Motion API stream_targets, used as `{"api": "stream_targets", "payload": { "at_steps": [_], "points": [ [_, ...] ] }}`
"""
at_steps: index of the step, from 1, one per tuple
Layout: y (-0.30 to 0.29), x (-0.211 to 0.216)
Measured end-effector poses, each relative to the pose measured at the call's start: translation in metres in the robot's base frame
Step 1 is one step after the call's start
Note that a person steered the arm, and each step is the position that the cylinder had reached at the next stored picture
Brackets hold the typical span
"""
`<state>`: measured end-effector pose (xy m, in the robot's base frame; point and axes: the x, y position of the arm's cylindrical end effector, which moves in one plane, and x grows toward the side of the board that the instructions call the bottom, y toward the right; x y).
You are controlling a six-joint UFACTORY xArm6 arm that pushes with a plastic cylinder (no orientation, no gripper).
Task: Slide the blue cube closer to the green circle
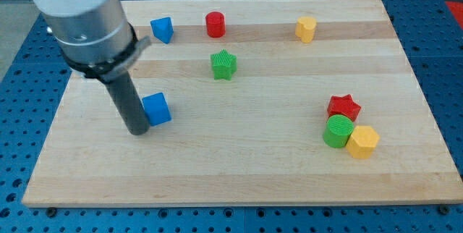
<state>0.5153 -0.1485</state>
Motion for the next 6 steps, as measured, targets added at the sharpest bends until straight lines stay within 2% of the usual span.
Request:
{"api": "stream_targets", "payload": {
  "at_steps": [1,2,3,5,6],
  "points": [
    [0.001,-0.019],
    [-0.046,-0.028],
    [-0.059,-0.034],
    [0.022,-0.048],
    [0.073,-0.031]
  ]
}}
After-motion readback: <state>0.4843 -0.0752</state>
